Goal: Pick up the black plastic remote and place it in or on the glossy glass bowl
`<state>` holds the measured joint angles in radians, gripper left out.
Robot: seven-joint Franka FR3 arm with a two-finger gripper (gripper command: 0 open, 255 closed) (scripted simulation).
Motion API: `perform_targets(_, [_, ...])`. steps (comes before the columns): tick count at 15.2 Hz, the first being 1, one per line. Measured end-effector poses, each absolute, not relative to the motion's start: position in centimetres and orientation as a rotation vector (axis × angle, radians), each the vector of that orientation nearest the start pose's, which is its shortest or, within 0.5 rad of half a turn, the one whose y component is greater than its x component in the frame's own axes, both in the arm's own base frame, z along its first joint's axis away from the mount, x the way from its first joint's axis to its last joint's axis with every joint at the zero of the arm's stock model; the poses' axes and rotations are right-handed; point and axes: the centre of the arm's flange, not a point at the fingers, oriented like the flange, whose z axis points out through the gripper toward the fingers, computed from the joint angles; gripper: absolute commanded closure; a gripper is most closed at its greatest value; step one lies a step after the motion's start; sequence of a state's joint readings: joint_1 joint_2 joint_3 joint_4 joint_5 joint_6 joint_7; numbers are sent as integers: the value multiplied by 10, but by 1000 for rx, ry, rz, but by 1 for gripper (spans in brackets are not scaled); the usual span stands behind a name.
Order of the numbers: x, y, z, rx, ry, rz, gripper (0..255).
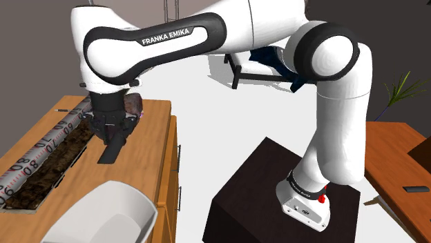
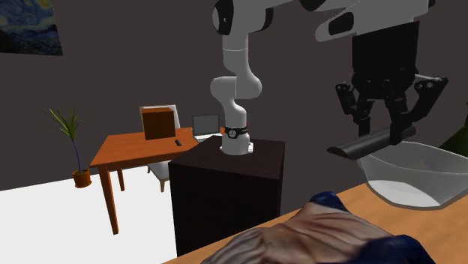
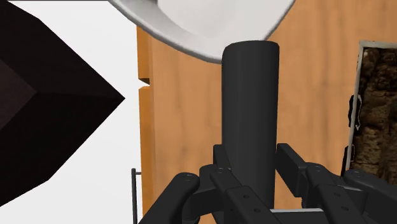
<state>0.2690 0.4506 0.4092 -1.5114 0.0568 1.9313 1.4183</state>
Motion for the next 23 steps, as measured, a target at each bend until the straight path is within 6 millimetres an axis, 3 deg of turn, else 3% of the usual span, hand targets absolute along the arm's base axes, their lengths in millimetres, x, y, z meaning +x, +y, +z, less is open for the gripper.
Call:
perform_targets(16, [392,532,415,-2775,1168,294,255])
perform_targets(23, [382,540,381,-2774,1170,294,255])
